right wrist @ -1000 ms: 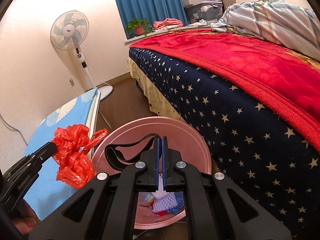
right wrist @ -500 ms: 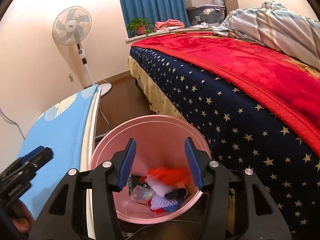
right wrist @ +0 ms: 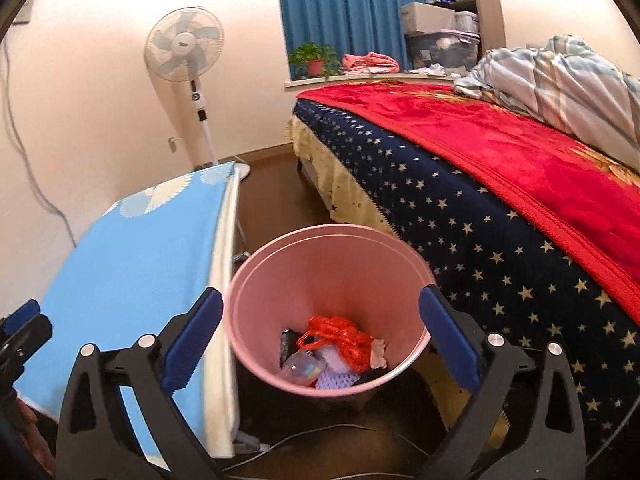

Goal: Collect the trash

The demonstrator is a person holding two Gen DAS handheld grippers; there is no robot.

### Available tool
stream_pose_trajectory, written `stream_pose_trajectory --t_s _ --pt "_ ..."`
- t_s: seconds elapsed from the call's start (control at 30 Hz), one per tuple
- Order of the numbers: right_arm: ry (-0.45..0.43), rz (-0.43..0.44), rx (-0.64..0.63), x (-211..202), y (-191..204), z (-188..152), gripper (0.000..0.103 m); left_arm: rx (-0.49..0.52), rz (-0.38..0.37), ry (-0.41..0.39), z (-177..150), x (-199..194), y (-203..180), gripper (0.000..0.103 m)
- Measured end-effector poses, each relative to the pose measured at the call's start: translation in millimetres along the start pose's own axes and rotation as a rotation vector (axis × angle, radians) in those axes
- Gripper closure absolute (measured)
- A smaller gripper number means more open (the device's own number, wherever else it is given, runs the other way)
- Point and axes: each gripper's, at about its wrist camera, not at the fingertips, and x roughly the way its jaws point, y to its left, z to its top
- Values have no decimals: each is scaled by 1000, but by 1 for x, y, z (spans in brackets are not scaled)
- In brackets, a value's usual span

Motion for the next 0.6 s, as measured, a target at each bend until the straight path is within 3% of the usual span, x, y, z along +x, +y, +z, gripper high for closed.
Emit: stream_pose_trajectory --t_s 0.17,0.33,0.6 --pt "-15 28 -88 -26 30 -13 5 -2 83 -21 -11 -31 10 8" --pt "-58 34 -140 -52 54 -25 5 -79 129 -56 -18 -57 25 8" --pt "-64 35 -168 -68 74 -39 5 -96 213 -57 -31 -65 26 8"
